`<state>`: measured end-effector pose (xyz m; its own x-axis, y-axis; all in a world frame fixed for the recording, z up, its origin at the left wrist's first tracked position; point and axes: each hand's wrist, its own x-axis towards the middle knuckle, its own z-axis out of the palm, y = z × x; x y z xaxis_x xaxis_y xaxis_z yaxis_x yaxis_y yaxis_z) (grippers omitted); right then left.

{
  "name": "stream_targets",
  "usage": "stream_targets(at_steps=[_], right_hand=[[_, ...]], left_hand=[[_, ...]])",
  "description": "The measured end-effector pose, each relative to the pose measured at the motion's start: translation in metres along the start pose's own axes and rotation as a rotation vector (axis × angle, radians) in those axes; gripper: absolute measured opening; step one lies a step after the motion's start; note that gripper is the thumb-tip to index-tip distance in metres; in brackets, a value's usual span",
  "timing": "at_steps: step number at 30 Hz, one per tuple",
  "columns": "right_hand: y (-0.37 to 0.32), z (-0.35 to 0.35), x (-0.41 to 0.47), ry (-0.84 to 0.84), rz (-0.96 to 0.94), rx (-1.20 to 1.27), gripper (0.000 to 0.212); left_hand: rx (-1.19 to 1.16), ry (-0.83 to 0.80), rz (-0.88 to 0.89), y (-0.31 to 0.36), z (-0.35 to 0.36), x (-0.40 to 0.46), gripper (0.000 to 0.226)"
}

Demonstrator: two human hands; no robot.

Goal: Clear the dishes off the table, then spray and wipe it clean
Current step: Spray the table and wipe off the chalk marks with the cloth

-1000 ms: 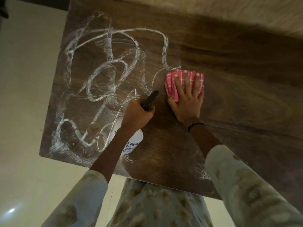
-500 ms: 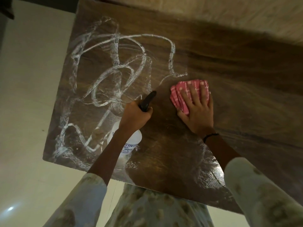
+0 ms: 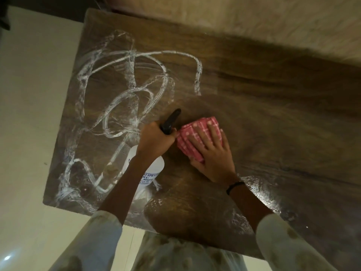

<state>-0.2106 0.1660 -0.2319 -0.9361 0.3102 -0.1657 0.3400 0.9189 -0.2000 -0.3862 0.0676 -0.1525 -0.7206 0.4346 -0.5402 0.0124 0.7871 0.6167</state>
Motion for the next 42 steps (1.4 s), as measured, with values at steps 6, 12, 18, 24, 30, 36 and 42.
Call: stream_targets(at_steps=[6,12,18,24,30,36,42], right_hand=[[0.042,-0.020,0.029,0.040,0.373,0.039,0.071],[0.041,-0.021,0.037,0.037,0.409,0.059,0.072],[0.043,-0.018,0.038,0.059,0.386,0.060,0.072],[0.061,-0.022,0.064,0.060,0.344,0.020,0.074],[0.053,-0.032,0.136,0.077,0.409,0.049,0.073],[0.002,-0.020,0.152,0.089,0.100,0.059,0.066],[0.043,-0.020,0.110,0.050,0.004,-0.028,0.074]], left_hand=[[0.075,-0.059,0.075,0.023,0.014,0.022,0.010],[0.112,-0.060,0.145,0.045,0.025,0.037,0.022],[0.108,-0.048,0.131,0.052,0.022,0.047,0.020],[0.094,-0.008,0.082,0.047,0.009,0.054,0.021],[0.036,0.003,0.069,0.039,-0.007,0.058,0.030],[-0.005,-0.014,0.075,0.037,-0.014,0.063,0.018],[-0.028,0.015,0.065,0.042,-0.022,0.076,0.018]])
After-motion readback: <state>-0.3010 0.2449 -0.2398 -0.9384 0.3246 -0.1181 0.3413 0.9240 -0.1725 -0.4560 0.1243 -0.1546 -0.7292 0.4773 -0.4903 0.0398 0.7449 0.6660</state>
